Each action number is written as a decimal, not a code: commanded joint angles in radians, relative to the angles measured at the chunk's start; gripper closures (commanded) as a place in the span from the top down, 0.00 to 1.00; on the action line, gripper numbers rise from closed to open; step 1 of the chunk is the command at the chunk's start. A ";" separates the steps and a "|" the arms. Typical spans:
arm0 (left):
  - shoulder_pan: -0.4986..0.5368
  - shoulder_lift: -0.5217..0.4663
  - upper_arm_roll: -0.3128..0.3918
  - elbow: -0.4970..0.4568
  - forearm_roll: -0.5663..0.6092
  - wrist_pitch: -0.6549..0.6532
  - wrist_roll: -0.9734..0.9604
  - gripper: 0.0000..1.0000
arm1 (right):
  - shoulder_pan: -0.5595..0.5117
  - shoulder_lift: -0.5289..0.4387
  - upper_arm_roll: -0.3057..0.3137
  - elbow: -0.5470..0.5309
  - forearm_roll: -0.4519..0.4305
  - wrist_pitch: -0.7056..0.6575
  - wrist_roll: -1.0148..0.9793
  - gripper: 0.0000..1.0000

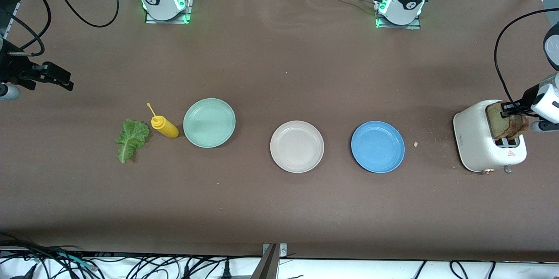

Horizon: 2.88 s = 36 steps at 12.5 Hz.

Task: Make sandwich in beige plate with both arms
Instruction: 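Close the left gripper on the bread slice, then lift the bread slice out and carry it over the beige plate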

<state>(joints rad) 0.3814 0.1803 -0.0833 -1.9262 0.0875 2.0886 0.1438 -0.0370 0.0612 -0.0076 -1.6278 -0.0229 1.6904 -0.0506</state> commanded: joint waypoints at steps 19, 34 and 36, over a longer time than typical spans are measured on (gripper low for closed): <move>-0.003 -0.042 -0.180 0.254 -0.015 -0.274 -0.018 0.00 | 0.003 0.002 0.006 0.005 0.001 0.005 0.006 1.00; -0.320 0.296 -0.291 0.297 -0.702 0.102 -0.061 0.00 | 0.002 0.003 0.006 0.005 0.001 0.011 0.008 1.00; -0.377 0.349 -0.291 0.297 -0.753 0.203 -0.049 0.00 | 0.002 0.011 0.006 0.005 -0.002 0.011 0.008 1.00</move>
<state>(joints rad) 0.0461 0.4710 -0.3809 -1.6679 -0.6094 2.2331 0.0846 -0.0347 0.0658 -0.0037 -1.6281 -0.0226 1.6999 -0.0500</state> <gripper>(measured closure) 0.916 0.000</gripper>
